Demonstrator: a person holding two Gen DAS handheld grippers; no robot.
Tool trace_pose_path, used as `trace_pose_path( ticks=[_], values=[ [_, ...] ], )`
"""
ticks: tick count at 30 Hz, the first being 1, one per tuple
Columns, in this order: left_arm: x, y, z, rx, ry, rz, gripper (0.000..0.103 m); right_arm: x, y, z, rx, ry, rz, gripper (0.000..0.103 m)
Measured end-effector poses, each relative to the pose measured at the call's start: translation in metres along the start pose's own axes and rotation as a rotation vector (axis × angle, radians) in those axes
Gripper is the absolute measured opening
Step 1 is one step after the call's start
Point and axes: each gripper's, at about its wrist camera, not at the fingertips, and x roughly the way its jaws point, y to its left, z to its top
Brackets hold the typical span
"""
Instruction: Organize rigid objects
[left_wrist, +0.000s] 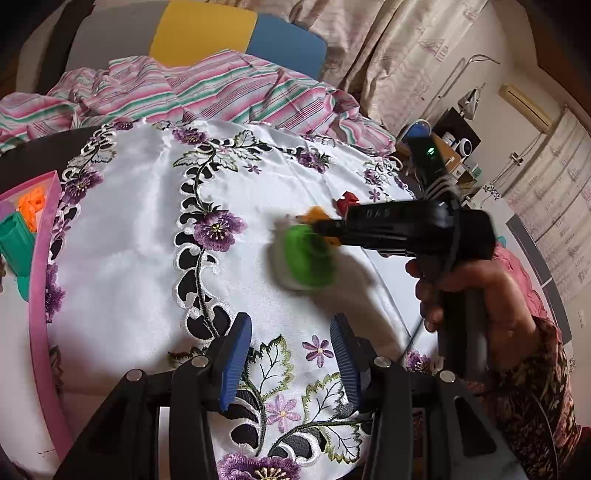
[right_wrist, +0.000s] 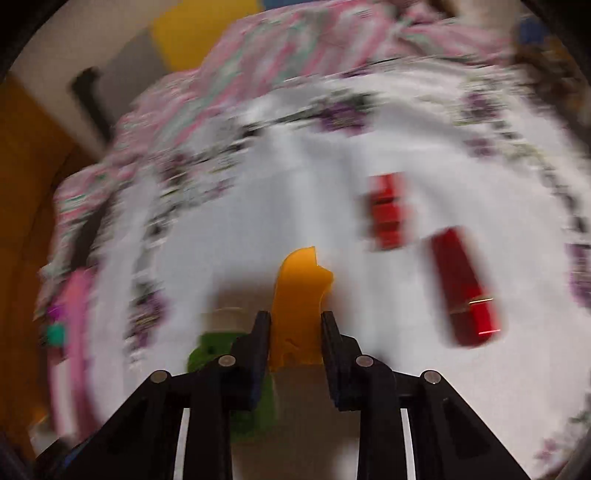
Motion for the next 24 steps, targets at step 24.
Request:
trace_pose_path(
  ticks=[24],
  values=[
    [0.097, -0.027, 0.047, 0.291, 0.085, 0.193, 0.064, -0.002, -0.007, 0.004, 0.008, -0.035, -0.108, 0.026]
  ],
)
